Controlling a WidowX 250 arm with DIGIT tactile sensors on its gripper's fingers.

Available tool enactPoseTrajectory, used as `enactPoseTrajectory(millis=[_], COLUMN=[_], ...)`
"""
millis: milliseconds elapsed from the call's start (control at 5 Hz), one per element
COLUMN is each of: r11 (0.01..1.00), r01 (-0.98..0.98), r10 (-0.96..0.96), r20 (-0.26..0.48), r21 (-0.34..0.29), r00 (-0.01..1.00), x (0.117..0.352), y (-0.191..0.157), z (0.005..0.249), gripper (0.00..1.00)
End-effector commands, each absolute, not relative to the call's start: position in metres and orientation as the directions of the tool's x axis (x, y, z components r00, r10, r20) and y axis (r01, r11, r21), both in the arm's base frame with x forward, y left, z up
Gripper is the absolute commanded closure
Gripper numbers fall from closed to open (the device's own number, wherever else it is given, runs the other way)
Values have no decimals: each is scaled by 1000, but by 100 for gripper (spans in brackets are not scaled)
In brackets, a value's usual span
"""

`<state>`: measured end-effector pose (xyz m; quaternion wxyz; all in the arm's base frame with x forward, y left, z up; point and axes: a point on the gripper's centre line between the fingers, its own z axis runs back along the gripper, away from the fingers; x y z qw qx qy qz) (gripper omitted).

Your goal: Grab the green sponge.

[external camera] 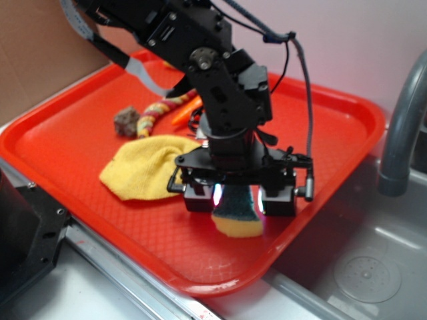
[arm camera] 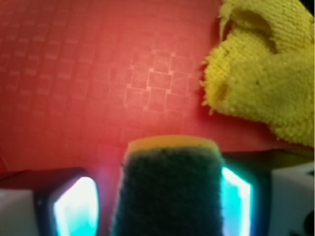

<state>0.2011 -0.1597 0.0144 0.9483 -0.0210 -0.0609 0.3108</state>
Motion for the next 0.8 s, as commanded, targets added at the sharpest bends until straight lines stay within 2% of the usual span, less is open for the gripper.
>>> enactPoseTrajectory(millis=[0,200,400,600], r11=[801,889,950,971], r01=[-586,-450,-310,-237], r10=[597,454,310,238], r20=[98,36,-7,40], r21=[-120,-89,-44,-36], r00=[796,890,951,970], x=[219,235,239,228], y=[-136,-110,-90,-70], z=[41,85,131,167], gripper=[100,100,100,100])
